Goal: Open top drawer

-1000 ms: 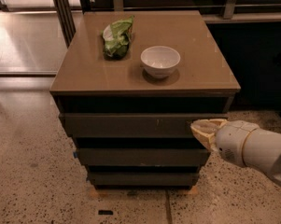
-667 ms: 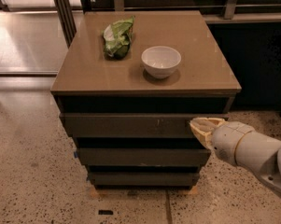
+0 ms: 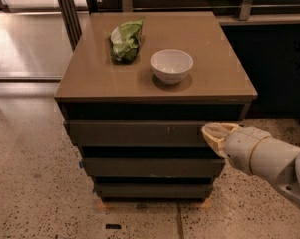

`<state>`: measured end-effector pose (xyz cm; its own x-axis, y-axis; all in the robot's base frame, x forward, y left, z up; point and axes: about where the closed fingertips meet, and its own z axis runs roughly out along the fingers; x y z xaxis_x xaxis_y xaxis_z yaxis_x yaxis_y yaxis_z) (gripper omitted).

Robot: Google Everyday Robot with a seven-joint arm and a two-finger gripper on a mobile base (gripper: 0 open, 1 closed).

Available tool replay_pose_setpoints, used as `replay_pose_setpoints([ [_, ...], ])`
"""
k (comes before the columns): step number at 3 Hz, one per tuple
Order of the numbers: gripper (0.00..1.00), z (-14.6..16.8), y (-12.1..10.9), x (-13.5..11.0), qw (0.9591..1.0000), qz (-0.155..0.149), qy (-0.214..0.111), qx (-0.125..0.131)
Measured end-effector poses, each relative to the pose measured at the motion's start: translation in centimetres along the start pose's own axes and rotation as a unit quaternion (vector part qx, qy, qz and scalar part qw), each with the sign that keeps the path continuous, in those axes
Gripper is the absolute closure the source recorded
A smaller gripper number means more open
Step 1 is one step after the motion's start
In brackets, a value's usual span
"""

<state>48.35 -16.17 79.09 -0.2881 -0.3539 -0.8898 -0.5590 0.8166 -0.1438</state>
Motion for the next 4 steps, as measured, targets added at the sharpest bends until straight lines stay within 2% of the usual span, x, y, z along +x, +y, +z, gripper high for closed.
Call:
replay_pose_setpoints([
  [1,1.0,1.1,-0.6,1.0,0.9999,-0.006,0.008,0.008],
  [3,1.0,5.7,-3.3,5.6,0.9976,-0.033,0.049,0.036],
  [4,1.0,7.3,-4.3,6.9,0.9961,-0.044,0.06,0.047],
])
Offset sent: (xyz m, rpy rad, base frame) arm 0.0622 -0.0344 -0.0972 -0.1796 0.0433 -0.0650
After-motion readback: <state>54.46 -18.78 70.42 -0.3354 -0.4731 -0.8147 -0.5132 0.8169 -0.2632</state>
